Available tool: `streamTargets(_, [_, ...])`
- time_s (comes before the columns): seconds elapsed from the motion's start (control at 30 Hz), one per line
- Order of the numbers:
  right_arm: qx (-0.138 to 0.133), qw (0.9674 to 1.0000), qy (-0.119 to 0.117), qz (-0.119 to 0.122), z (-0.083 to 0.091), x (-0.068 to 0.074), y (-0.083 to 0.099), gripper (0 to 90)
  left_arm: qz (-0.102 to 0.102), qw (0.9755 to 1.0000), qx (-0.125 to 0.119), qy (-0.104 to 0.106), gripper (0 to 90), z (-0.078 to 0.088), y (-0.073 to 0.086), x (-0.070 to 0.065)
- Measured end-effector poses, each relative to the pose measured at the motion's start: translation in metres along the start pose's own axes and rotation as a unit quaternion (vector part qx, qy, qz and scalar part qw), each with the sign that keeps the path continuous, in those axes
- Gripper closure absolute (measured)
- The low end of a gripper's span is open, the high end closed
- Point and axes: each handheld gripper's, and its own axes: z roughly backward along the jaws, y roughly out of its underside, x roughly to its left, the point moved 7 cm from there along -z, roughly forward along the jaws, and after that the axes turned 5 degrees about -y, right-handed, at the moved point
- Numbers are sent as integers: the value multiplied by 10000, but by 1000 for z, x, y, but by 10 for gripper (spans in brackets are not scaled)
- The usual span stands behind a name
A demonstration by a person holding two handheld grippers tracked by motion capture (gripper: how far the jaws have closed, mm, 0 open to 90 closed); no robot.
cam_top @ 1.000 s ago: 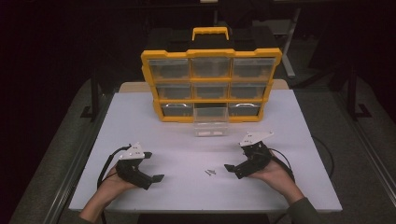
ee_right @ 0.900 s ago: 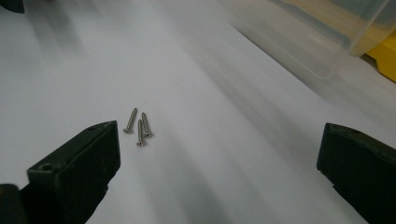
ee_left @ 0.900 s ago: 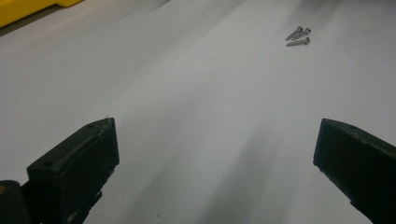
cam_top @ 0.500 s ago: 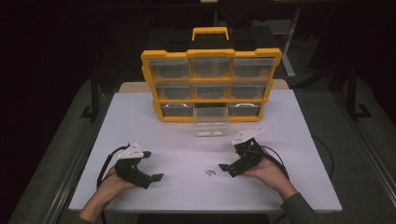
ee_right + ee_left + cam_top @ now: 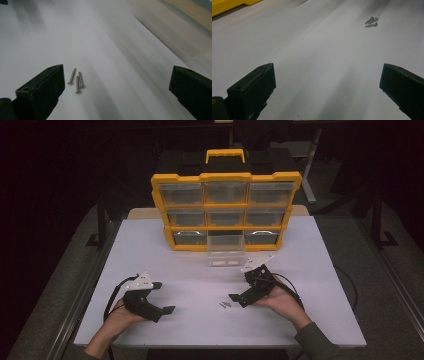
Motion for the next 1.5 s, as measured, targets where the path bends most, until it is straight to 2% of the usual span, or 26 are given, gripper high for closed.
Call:
streamTargets(0.43, [58, 9999, -92, 72, -8, 3, -9, 44, 24, 10000, -5, -5, 2, 0, 0, 0])
streamTargets(0.83, [192, 9993, -267, 170, -16, 9, -19, 163, 50, 10000, 1, -18, 2, 0, 0, 0])
streamTargets(0.93, [255, 9990, -316, 177, -18, 9, -18, 233, 39, 10000, 8, -34, 1, 0, 0, 0])
streamTargets(1.07, [305, 9989, -312, 182, -18, 9, -17, 281, 37, 10000, 6, -30, 1, 0, 0, 0])
streamTargets(1.17, [381, 9983, -414, 177, -18, 10, -16, 403, 29, 10000, 17, -15, 1, -1, 0, 0])
streamTargets(1.5, [659, 9956, -607, 271, -23, 15, -11, 612, 10, 10000, 34, -38, 1, -1, 1, 0])
